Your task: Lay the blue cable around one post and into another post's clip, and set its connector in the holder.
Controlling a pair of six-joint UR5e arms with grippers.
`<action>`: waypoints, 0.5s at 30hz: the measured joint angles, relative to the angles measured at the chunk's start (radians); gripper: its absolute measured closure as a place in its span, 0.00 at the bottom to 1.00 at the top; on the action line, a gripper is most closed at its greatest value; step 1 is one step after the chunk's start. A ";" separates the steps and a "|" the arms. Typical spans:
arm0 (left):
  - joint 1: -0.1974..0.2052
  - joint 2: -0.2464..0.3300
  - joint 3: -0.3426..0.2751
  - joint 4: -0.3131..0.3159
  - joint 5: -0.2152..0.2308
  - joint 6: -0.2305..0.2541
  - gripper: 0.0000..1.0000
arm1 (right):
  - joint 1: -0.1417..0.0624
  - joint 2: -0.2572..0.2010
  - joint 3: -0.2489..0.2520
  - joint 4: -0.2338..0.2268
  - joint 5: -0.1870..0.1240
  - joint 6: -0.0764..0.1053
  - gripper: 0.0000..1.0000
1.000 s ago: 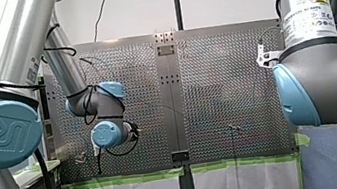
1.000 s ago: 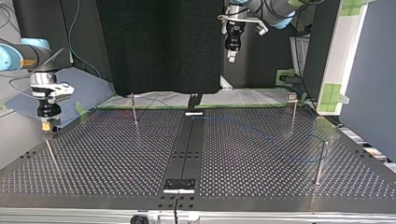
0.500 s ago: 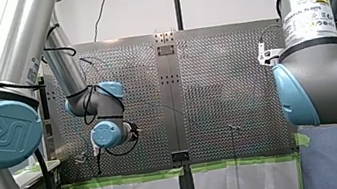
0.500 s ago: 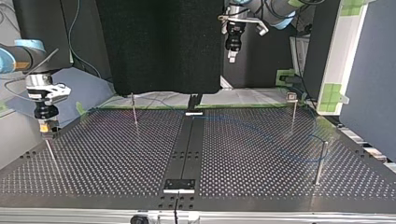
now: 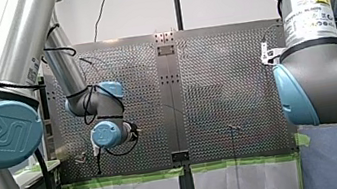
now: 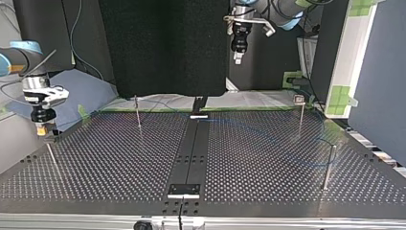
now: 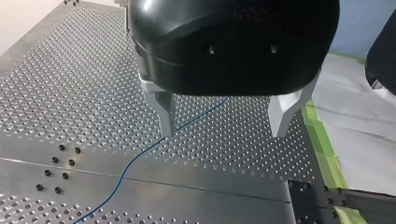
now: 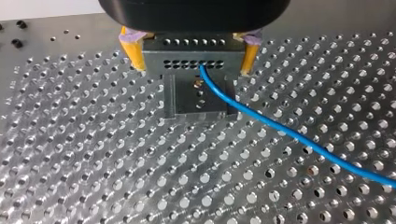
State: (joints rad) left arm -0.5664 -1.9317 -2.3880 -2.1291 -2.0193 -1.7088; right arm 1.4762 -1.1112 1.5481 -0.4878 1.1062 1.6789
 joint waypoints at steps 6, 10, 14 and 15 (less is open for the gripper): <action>0.000 0.000 0.000 0.000 0.000 0.000 0.00 | 0.004 0.018 -0.023 0.011 0.000 -0.001 1.00; 0.000 0.000 0.000 0.000 -0.001 0.000 0.00 | 0.006 0.020 -0.032 0.011 0.000 0.002 1.00; 0.000 0.000 0.000 0.000 -0.001 0.000 0.00 | 0.008 0.021 -0.044 0.018 -0.002 0.002 1.00; 0.000 0.000 0.000 0.000 -0.002 0.000 0.00 | 0.009 0.021 -0.047 0.020 -0.002 0.002 1.00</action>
State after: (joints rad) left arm -0.5664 -1.9317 -2.3881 -2.1293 -2.0208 -1.7088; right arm 1.4849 -1.0907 1.5013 -0.4676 1.1039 1.6810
